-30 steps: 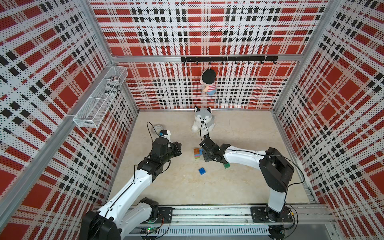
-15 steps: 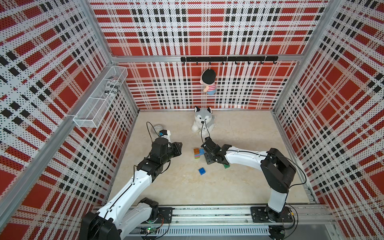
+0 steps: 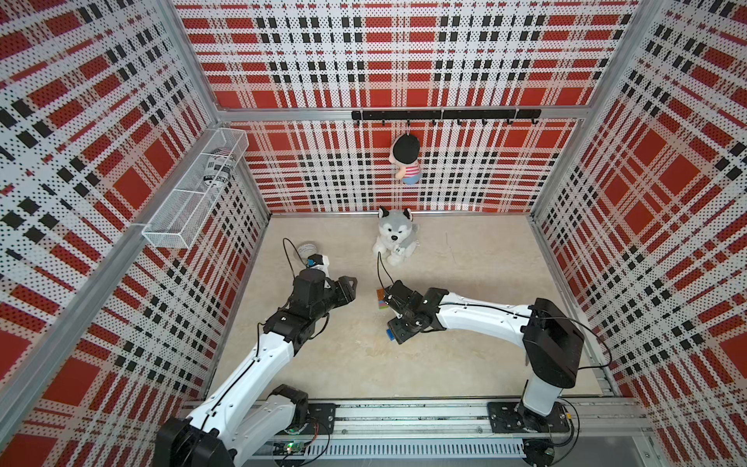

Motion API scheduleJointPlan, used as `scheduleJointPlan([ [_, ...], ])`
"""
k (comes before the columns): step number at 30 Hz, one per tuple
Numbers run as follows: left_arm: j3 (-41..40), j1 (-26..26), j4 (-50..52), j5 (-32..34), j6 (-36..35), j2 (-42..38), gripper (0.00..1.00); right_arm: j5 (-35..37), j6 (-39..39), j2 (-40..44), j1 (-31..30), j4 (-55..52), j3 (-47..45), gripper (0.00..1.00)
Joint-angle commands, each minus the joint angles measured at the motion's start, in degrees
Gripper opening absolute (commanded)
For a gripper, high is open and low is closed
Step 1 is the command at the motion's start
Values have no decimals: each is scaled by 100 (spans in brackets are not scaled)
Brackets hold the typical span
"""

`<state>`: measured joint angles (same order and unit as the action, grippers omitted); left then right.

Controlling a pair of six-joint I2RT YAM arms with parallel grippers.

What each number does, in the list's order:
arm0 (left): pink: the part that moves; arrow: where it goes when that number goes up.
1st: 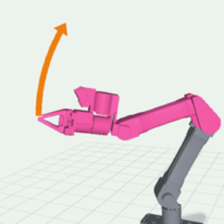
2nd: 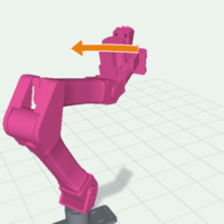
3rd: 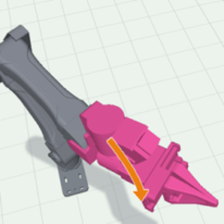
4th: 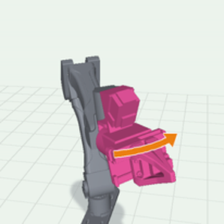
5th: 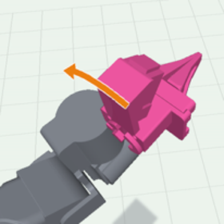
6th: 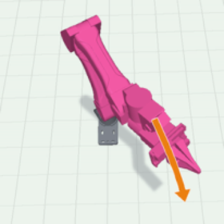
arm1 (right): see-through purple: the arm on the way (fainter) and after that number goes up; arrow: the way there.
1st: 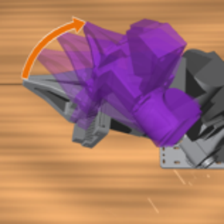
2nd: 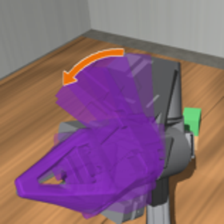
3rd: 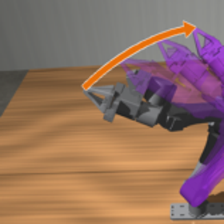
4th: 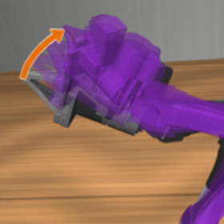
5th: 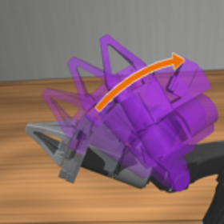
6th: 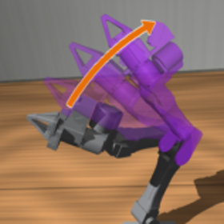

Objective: Assemble the letter p with lego
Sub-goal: Pick up the lego brick from the center of the board.

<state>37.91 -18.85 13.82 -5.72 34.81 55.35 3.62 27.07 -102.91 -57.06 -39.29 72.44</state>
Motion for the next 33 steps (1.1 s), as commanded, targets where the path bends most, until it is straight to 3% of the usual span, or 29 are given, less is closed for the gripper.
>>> scheduleJointPlan([
  [1,-3,83,127,-17,-135,-85,68,17,156,-347,-52,37,225,62],
  [33,-47,233,163,-140,-273,-139,71,436,209,-1152,-345,-366,889,51],
])
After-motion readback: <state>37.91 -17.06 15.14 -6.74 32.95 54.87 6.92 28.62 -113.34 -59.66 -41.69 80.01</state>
